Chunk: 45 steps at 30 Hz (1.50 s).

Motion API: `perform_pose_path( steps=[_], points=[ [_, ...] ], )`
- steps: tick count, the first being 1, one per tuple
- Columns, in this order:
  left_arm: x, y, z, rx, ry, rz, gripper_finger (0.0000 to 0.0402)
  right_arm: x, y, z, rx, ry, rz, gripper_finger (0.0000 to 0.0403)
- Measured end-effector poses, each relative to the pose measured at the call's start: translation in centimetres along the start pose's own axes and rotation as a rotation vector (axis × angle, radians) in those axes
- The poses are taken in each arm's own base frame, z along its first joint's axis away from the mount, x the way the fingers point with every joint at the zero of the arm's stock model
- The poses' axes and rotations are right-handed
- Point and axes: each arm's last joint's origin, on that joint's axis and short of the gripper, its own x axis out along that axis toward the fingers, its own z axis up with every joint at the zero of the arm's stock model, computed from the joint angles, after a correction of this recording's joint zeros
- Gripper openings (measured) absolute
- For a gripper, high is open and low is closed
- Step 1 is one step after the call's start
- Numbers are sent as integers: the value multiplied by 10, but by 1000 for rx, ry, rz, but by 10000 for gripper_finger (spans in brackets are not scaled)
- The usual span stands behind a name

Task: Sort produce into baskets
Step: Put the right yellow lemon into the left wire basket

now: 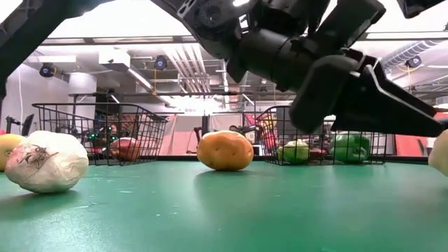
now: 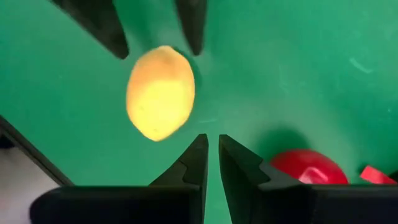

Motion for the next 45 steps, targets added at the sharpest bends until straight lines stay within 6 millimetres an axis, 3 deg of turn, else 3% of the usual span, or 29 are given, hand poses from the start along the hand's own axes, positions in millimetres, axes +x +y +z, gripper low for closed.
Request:
perform_pose_path(
  steps=[7, 13, 19, 38, 45],
  points=[
    [5, -12, 4, 6, -27, -53, 288, 23, 18, -8, -33, 94, 96, 31],
    [6, -12, 9, 3, -66, -33, 288, 48, 26, -18, -61, 137, 16, 31],
    [6, -11, 11, 9, -85, -21, 288, 65, 28, -14, -127, 76, -52, 31],
    [14, -16, 1, -21, -95, -49, 288, 66, 30, 0, -174, -5, -25, 31],
    [13, -16, -2, -26, -73, -57, 264, 60, 29, 1, -172, -21, -8, 31]
  ],
)
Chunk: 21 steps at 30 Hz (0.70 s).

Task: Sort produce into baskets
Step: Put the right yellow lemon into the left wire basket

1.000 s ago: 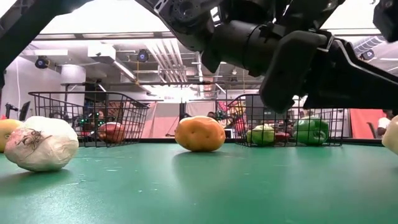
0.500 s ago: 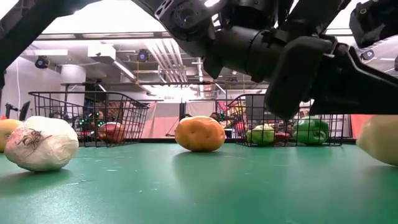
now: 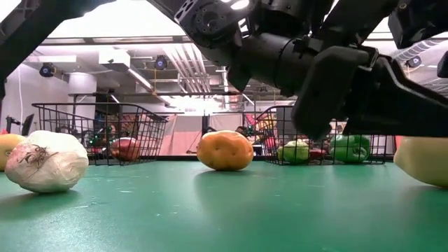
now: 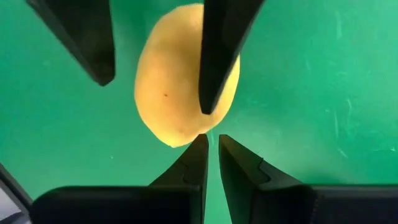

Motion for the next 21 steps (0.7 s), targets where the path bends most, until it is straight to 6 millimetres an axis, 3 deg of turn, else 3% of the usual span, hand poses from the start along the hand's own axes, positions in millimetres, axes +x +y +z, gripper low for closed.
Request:
perform_pose_path(
  steps=[13, 21],
  points=[
    [9, -2, -14, -6, 25, 40, 223, -17, -5, 1, 12, -44, 40, 31],
    [5, 1, -15, -23, 57, 46, 147, -32, -10, 1, 8, -78, 70, 31]
  ],
)
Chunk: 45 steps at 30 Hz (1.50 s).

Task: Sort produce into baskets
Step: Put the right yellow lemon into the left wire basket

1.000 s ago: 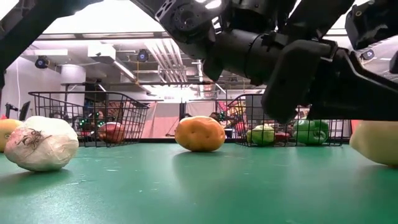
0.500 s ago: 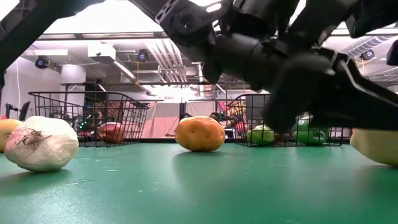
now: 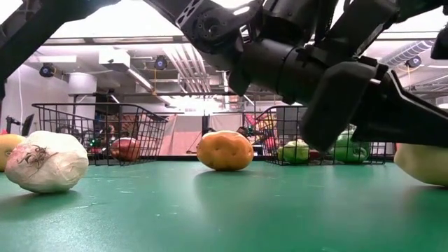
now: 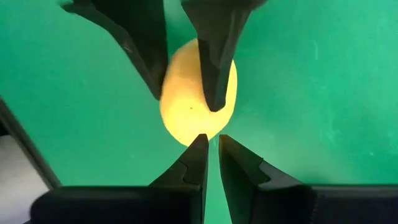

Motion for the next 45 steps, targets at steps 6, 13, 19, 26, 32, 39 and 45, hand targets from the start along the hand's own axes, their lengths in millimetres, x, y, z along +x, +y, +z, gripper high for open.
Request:
perform_pose_path(
  steps=[6, 13, 19, 26, 32, 39, 45],
  points=[
    [-6, 2, 4, -29, 22, -14, 147, -18, -5, 2, 8, -77, 45, 31],
    [-26, 7, 19, -20, 93, -48, 147, -32, -10, 4, 3, -142, 74, 31],
    [-51, 12, 32, -10, 190, -99, 147, -39, -13, 5, -1, -181, 85, 31],
    [-63, 12, 37, -20, 238, -130, 147, -37, -12, 5, -8, -181, 78, 31],
    [-69, 10, 37, -30, 281, -158, 147, -38, -12, 5, -11, -171, 84, 31],
    [-109, 15, 55, -59, 381, -208, 147, -40, -13, 5, -9, -174, 92, 31],
    [-175, 23, 83, -97, 534, -145, 147, -40, -13, 5, 9, -165, 100, 31]
  ],
)
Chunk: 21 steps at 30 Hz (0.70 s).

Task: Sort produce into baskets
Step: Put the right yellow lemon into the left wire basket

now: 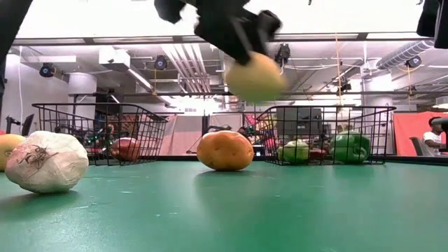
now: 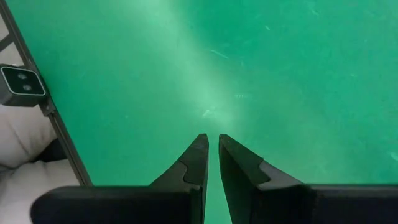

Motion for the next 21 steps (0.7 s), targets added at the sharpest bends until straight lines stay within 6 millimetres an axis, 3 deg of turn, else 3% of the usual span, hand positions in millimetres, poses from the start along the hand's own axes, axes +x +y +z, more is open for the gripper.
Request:
perform_pose_path(
  steps=[3, 8, 15, 18, 21],
  points=[
    [-45, -1, -12, -67, 109, 89, 147, 0, 1, 0, -4, -1, 5, 31],
    [-128, 3, -46, -254, 289, 381, 148, 0, 1, 0, -7, -2, 9, 31],
    [-234, 4, -111, -574, 277, 602, 150, 0, 1, 0, -17, -3, 9, 31],
    [-265, 8, -142, -743, 277, 690, 150, 0, 1, 1, -29, -3, 8, 31],
    [-282, 12, -175, -981, 294, 708, 151, 1, 0, 3, -42, -6, 4, 31]
  ],
)
